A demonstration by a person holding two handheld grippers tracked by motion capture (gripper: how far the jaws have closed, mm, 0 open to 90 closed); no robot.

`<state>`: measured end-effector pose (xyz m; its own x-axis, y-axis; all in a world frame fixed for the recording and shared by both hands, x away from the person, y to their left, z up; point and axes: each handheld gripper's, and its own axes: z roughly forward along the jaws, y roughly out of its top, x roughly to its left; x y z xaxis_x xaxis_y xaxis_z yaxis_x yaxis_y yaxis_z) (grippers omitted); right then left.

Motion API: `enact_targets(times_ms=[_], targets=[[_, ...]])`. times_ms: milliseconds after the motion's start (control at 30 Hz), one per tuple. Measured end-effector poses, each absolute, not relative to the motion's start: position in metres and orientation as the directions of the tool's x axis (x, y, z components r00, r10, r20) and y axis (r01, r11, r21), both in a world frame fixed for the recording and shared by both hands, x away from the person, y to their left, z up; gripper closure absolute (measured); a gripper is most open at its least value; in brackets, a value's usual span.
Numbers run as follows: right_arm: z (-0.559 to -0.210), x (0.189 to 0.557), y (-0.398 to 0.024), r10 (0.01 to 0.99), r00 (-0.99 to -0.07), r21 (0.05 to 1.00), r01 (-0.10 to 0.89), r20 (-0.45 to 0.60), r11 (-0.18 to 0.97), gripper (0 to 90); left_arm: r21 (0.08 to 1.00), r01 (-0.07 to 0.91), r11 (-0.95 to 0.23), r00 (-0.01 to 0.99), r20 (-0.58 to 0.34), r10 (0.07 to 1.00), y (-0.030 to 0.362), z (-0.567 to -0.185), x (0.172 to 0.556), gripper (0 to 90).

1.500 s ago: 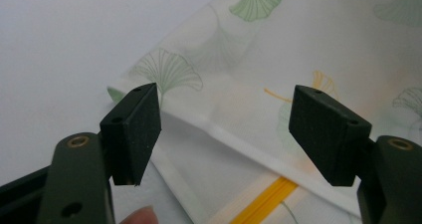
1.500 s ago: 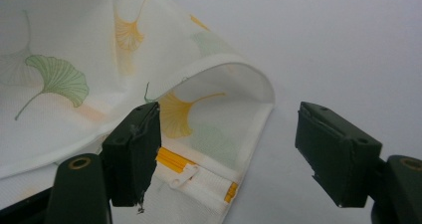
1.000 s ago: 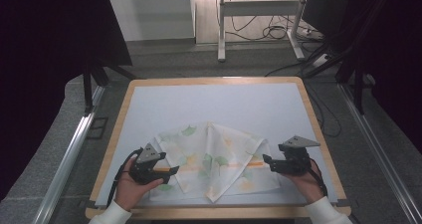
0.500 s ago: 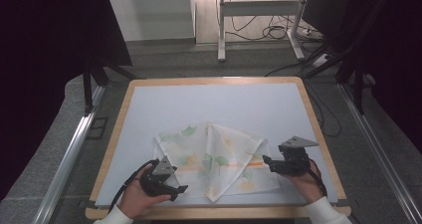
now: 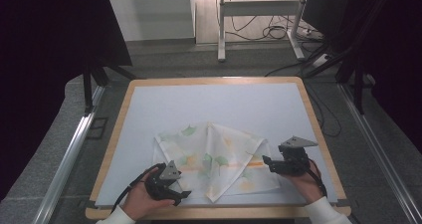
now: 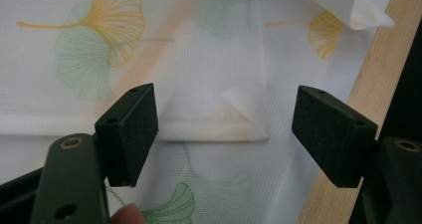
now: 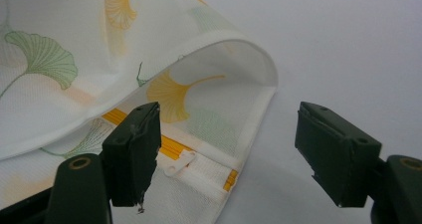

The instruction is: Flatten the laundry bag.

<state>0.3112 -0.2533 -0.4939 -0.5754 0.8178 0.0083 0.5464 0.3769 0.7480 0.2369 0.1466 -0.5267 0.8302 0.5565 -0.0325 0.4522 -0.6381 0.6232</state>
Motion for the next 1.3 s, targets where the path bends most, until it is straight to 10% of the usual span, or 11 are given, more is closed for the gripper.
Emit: enact_targets(times_ms=[600, 1300], targets=[[-0.4945, 0.3114, -0.2535, 0.822, -0.57, 0.743, 0.554, 0.009, 0.376, 26.0, 0.607, 0.453, -0.653, 0.821, 0.001, 0.571, 0.1465, -0.5302, 0.2382, 41.2], [-0.4942, 0.3112, -0.2538, 0.822, -0.569, 0.742, 0.553, 0.005, 0.379, 26.2, 0.628, 0.491, -0.604, 0.791, -0.03, 0.612, 0.1509, -0.5273, 0.2434, 80.9]])
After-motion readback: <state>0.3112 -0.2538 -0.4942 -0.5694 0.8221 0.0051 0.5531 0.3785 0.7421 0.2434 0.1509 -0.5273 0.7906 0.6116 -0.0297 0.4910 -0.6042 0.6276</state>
